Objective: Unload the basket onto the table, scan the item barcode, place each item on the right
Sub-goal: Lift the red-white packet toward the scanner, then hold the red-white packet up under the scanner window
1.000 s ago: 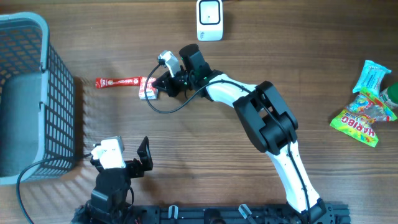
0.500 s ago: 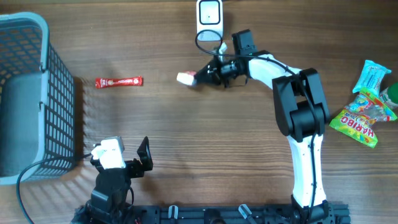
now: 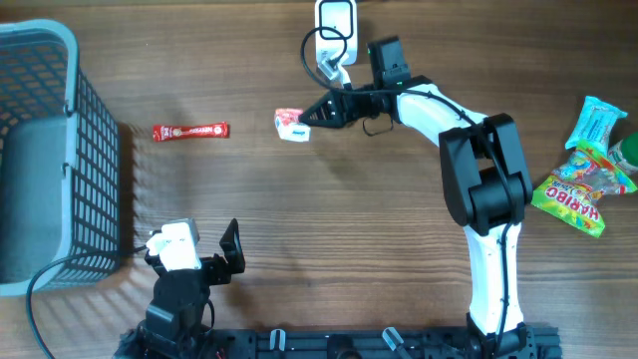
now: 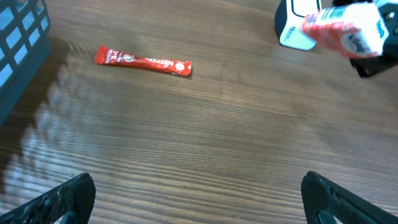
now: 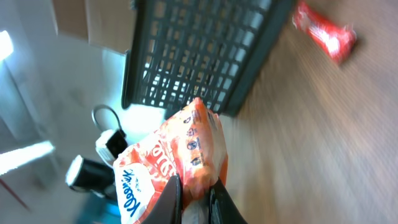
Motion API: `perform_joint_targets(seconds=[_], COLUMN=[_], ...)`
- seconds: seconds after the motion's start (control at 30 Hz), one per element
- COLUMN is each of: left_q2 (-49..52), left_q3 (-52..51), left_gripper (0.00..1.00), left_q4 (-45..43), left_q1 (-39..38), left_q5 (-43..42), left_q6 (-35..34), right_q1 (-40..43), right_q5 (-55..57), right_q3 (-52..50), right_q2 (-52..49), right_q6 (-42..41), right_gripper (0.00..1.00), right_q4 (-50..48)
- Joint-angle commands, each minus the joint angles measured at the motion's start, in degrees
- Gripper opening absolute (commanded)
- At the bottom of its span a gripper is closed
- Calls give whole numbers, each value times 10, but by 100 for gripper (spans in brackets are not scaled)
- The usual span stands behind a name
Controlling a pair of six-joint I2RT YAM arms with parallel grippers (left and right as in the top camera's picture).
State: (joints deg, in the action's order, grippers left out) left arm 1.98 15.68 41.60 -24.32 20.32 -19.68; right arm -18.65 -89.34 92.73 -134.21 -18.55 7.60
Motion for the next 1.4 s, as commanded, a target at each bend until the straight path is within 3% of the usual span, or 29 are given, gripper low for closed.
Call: perform_joint_targets(seconds=[0.0,0.1,0.17,0.43,0.5,0.57,0.73,0.8,0.87,0.93,0.97,1.13,1.3,1.37], left_q2=[-3,-3,-3,-3,-3,-3,-3,-3,-3,-3,-3,-3,-3,-3], left_q3=[-3,-3,-3,-3,-3,-3,-3,-3,-3,-3,-3,-3,-3,-3], left_gripper=[100,100,100,100,100,100,100,100,100,100,100,100,100,100], left_q4=[-1,-1,-1,-1,-1,-1,-1,-1,-1,-1,-1,-1,-1,-1], left_q1=[-2,-2,-2,-2,-2,-2,-2,-2,-2,-2,-2,-2,-2,-2], left_q5=[7,7,7,7,7,7,7,7,7,7,7,7,7,7], left_q6=[-1,-1,-1,-1,-1,-1,-1,-1,-1,-1,-1,-1,-1,-1], right_q1=[-27,-52,-66,-78,-77,-72,-79,-83,-83,-80,-78,-90,-107,-117], right_q5=[-37,-37,-37,-37,-37,-37,-25,16,81,129,135,169,231,275], right_q3=[0,0,0,0,0,0,-2,-2,0,16,35,128,236,296], right_q2=[21,20,20,20,20,20,20,21,21,21,21,21,23,27], right_q6=[129,242,234,-12,-127,-316,-529,-674,-890,-990,-1001,-959,-829,-727], right_gripper=[5,5,5,5,4,5,5,4,5,5,5,5,5,5], right_q4=[-85,-154,-207,-356,-363,-362,-404,-508,-763,-916,-934,-743,-559,-421])
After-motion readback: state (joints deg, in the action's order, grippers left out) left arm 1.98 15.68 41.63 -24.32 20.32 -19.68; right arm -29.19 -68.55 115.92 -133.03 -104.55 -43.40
